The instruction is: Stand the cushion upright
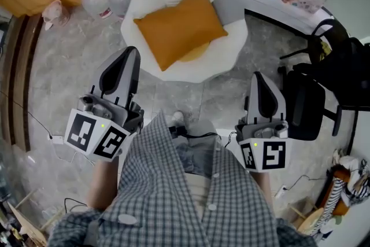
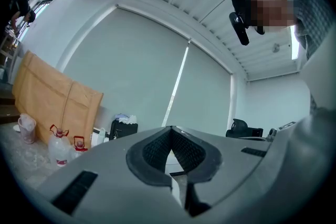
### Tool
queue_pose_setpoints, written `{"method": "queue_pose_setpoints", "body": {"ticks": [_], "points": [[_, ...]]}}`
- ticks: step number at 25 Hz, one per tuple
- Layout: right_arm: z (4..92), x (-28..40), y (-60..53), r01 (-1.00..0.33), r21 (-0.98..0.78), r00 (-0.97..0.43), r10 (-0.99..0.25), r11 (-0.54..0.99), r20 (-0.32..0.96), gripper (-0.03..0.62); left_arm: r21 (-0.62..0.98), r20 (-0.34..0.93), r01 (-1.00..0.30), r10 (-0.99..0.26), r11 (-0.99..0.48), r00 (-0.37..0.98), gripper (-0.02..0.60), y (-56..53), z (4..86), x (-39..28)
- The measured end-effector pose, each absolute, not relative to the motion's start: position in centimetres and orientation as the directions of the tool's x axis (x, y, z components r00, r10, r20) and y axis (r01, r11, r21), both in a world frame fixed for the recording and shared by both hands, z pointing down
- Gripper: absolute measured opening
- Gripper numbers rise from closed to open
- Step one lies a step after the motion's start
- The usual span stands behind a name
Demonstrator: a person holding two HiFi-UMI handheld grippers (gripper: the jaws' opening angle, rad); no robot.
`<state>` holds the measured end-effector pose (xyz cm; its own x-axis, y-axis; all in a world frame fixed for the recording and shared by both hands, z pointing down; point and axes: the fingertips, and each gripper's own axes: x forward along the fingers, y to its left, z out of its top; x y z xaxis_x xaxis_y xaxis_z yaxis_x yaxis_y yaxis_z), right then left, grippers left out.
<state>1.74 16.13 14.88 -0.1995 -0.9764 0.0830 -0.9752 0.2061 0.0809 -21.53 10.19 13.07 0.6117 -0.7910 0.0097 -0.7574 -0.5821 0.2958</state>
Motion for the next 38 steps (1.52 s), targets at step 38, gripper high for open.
{"method": "queue_pose_setpoints", "body": {"ticks": [38], "points": [[28.8, 18.7, -7.6, -0.958, -0.067, -0.286, -0.907, 0.279, 0.309, 0.006, 0.285, 0.207, -0.713, -0.685, -0.641, 0.699, 0.005, -13.6, 21.5, -1.1]]}}
